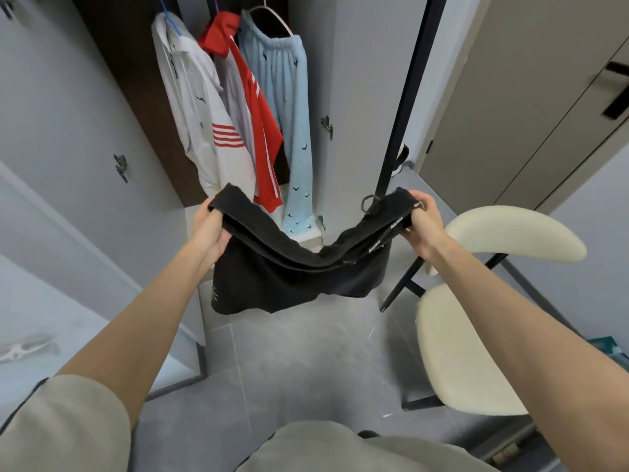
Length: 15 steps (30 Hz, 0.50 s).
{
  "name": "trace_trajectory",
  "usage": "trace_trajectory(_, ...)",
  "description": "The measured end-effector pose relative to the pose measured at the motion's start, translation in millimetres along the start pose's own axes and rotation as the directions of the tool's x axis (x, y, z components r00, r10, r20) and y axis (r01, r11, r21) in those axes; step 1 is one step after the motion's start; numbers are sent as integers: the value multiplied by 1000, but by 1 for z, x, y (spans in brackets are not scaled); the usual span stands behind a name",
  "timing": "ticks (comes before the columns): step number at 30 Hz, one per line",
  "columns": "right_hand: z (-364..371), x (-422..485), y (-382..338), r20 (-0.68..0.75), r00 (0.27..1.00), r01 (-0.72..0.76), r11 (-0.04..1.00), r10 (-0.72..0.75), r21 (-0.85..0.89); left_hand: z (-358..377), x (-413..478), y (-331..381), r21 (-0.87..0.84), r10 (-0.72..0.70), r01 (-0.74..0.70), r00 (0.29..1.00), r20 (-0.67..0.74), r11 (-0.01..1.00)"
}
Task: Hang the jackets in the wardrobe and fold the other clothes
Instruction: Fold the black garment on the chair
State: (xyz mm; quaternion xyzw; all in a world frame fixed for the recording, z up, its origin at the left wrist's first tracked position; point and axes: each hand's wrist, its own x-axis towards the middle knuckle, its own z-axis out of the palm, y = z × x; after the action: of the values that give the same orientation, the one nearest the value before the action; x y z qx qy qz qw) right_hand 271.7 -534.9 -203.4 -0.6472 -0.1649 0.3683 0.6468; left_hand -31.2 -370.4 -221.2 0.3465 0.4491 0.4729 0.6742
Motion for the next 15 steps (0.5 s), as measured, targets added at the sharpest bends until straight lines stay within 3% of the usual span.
trace_trajectory(4, 32, -7, -16, 180, 983, 74, 978, -38, -196, 45, -15, 9, 168, -5, -39, 967, 254, 985)
trace_trajectory(7, 59, -11, -22, 202, 973, 189, 897, -115, -400, 78, -29, 6, 472, -11, -147, 949, 316, 869)
trace_trajectory(9, 70, -14, -25, 203, 961, 270, 813, -190, -517, 93, -37, 3, 565, -18, -232, 916, 401, 792)
trace_trajectory(12, 77, -21, -30, 218, 949, 312, 764, -227, -565, 105, -44, -2, 610, -81, -326, 836, 543, 722)
trace_trajectory(15, 78, -26, -36, 245, 950, 300, 784, -194, -544, 113, -47, -2, 672, -208, -320, 787, 581, 668)
